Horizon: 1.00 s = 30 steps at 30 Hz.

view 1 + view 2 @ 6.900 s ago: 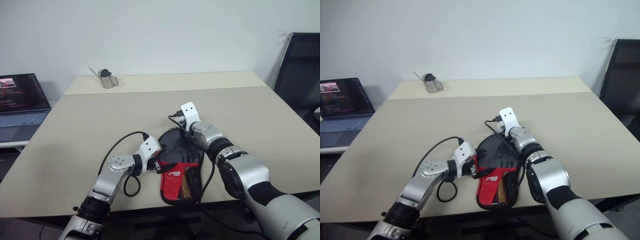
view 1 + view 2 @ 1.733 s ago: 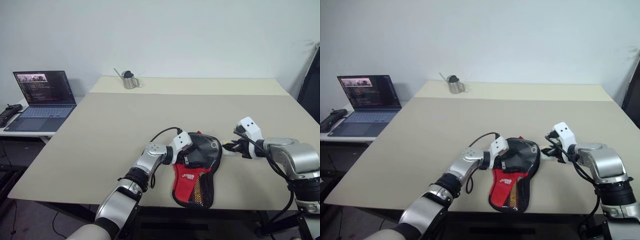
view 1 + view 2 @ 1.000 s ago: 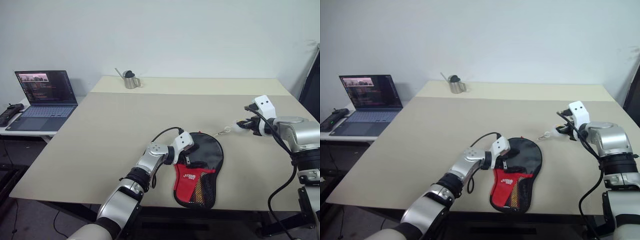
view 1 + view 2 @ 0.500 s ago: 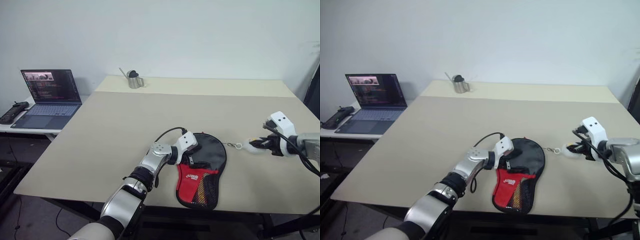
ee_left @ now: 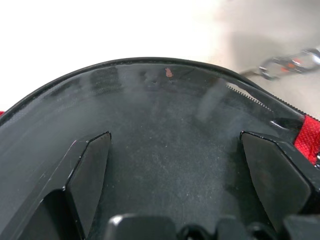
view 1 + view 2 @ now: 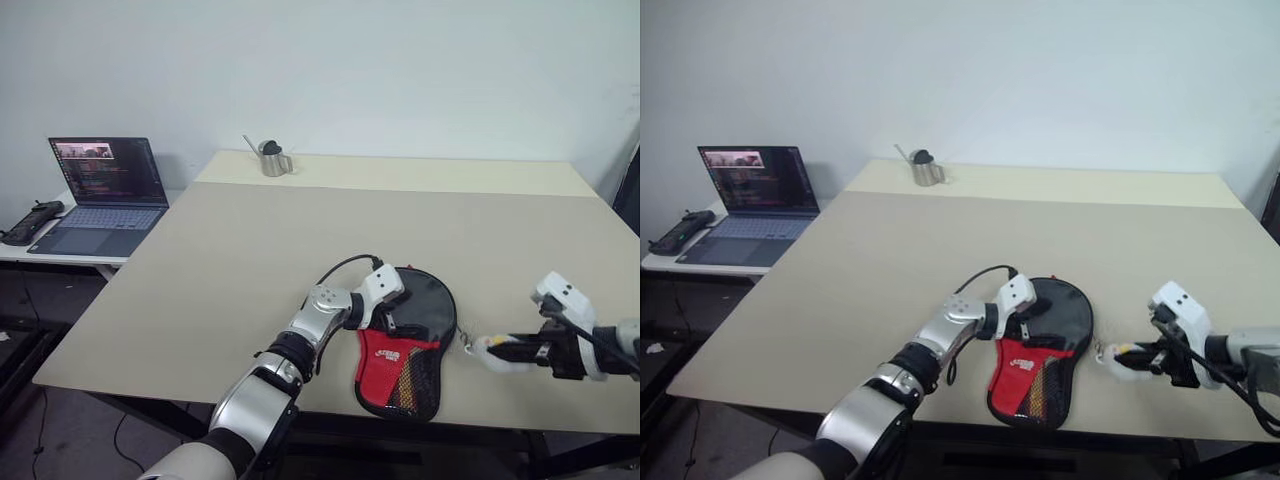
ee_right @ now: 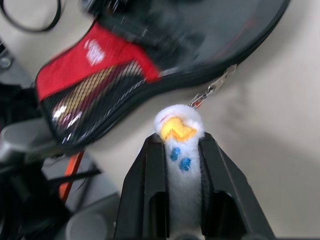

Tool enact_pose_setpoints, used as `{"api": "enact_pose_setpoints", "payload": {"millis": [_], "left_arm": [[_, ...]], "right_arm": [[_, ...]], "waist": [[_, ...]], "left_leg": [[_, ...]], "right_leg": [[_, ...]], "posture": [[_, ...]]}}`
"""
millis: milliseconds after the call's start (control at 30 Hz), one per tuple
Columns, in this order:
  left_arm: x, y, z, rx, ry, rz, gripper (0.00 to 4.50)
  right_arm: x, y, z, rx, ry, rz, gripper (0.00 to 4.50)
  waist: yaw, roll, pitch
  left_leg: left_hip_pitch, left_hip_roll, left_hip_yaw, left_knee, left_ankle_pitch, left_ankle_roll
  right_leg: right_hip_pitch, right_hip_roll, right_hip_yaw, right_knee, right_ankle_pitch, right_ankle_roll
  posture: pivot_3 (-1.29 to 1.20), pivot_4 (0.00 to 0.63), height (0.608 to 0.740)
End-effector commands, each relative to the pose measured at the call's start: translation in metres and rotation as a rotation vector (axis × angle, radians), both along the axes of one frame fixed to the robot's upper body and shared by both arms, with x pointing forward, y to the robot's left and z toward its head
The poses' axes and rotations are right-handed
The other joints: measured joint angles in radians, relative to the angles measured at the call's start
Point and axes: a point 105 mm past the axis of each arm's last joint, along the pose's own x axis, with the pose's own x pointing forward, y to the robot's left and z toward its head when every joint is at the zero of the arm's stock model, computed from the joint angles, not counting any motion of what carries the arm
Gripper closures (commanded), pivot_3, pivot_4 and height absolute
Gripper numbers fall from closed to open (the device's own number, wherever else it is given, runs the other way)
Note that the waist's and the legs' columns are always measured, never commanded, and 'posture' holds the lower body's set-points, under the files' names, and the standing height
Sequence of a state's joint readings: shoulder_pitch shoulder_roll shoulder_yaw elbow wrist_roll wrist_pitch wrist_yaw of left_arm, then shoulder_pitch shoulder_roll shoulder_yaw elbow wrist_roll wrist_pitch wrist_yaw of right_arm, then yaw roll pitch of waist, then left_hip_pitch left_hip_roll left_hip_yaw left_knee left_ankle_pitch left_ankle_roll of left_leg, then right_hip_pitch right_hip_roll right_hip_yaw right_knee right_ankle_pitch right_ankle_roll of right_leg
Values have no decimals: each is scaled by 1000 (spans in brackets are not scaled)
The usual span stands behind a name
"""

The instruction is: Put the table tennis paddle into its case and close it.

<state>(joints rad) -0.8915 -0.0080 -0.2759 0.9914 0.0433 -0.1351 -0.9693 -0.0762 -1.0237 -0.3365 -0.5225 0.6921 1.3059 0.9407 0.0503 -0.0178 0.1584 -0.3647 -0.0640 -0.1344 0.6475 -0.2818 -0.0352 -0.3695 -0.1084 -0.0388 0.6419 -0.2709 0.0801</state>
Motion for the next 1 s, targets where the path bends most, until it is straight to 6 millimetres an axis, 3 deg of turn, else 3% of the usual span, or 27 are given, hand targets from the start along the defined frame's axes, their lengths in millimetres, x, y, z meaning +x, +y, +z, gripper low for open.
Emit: {"api": "enact_pose_setpoints", "payload": {"millis": [33, 700, 867, 1000], "left_arm": [[-17, 0, -40, 103, 104, -16, 0], [-19, -15, -35, 101, 80, -41, 0], [-18, -24, -30, 93, 65, -41, 0], [-18, -31, -25, 79, 55, -46, 0]], "right_arm": [[-18, 10, 8, 23, 3, 102, 4188], [-110, 67, -27, 210, 224, 246, 4188], [-123, 81, -32, 255, 228, 226, 4188], [-115, 85, -37, 253, 193, 170, 4188]], "waist": [[3, -1, 1], [21, -5, 1], [23, -6, 1], [22, -6, 1]], "left_leg": [[0, 0, 0, 0, 0, 0], [0, -1, -1, 1, -1, 2], [0, -1, 0, 1, -1, 2], [0, -5, 0, 1, -1, 2]], "right_leg": [[0, 0, 0, 0, 0, 0], [2, -3, -1, 0, -3, 5], [2, -3, 0, 0, -3, 5], [2, -3, 0, 0, -3, 5]], "posture": [[0, 150, 740], [0, 150, 740], [0, 150, 740], [0, 150, 740]]}}
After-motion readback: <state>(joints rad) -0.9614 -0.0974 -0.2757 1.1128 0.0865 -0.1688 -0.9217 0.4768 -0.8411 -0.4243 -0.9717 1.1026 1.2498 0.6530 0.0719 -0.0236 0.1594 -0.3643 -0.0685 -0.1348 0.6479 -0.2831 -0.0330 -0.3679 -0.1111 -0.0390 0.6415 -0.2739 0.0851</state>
